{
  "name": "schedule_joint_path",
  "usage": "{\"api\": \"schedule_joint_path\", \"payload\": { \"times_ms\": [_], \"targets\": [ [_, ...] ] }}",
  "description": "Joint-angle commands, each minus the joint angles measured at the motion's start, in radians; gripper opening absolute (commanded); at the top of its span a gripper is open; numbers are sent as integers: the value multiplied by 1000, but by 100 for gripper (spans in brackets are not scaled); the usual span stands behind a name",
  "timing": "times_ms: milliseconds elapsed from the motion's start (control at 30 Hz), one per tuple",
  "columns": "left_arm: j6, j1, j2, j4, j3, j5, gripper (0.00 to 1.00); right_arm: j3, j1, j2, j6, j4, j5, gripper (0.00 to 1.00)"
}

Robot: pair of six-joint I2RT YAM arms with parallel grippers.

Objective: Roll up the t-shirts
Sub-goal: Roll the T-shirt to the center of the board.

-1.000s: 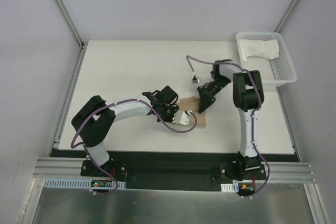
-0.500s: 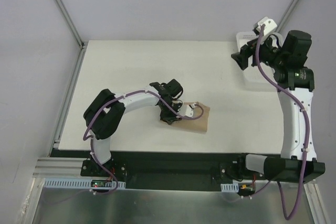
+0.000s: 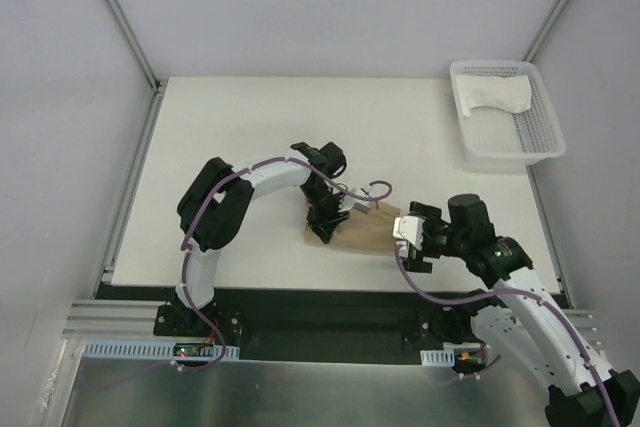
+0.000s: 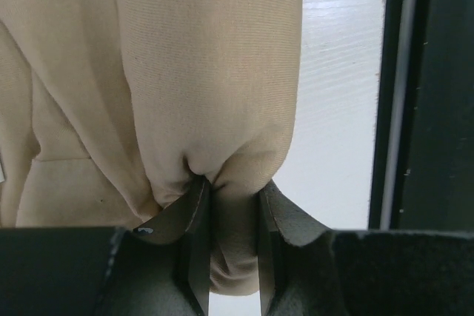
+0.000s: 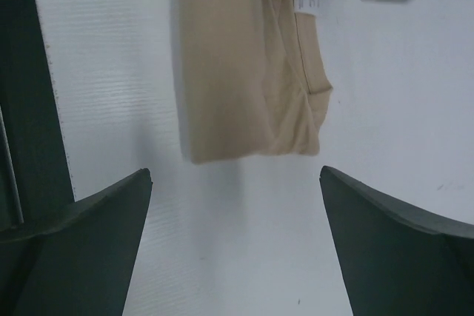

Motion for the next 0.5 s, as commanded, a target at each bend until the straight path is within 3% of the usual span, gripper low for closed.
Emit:
{"api": "schedule_joint_path", "payload": {
  "times_ms": [0, 333, 467],
  "targets": [
    [-22, 10, 108, -176, -29, 61, 0, -51, 143, -13, -79, 89, 41, 100],
    [-32, 21, 119, -187, -29, 100, 0, -128, 295, 198, -36, 357, 163, 96],
    [-34, 24, 123, -187, -29, 106, 0, -126, 312, 268, -43, 394, 176, 88]
  ]
}}
